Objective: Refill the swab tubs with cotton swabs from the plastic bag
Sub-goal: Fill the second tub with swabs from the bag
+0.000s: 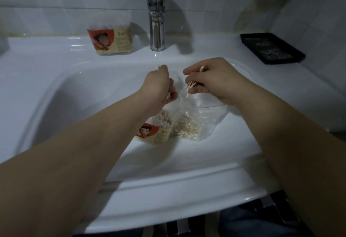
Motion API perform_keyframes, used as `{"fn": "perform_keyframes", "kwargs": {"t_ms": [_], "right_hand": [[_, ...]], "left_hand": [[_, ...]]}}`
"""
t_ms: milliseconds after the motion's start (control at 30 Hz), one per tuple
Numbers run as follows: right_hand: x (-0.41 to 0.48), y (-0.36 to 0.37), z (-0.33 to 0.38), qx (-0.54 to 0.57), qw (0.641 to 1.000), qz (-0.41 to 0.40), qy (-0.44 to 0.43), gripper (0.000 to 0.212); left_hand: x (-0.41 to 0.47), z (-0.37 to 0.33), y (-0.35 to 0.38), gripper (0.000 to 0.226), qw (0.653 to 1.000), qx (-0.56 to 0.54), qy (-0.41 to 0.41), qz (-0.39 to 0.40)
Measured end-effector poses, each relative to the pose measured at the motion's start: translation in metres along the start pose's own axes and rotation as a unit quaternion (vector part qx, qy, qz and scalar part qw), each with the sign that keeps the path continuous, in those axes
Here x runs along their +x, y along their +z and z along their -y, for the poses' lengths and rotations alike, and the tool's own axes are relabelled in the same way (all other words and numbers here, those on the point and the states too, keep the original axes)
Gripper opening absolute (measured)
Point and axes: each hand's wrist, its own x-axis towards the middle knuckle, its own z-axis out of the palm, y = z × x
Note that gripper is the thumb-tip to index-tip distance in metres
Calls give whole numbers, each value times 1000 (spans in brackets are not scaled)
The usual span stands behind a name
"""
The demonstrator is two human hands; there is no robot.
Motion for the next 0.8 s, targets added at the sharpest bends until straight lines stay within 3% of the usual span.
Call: {"fn": "perform_keyframes", "kwargs": {"t_ms": [133,233,267,367,500,800], "right_hand": [[1,2,0,39,999,14,10,17],[3,1,-4,12,1000,12,10,22],[3,0,-4,4,1000,10,12,24],[6,-4,-6,-29,1000,6,2,21],[6,-5,-6,-83,996,6,-5,17],[3,-8,-2,-28,999,-24,2,10]], "left_hand": [[-9,5,4,38,992,95,20,84],[-10,9,1,21,983,97,44,152],[-10,9,0,13,982,89,49,157],[-6,9,-2,34,986,71,48,145],[-6,9,-6,38,982,84,53,162],[-8,4,-9,33,979,97,16,178]]}}
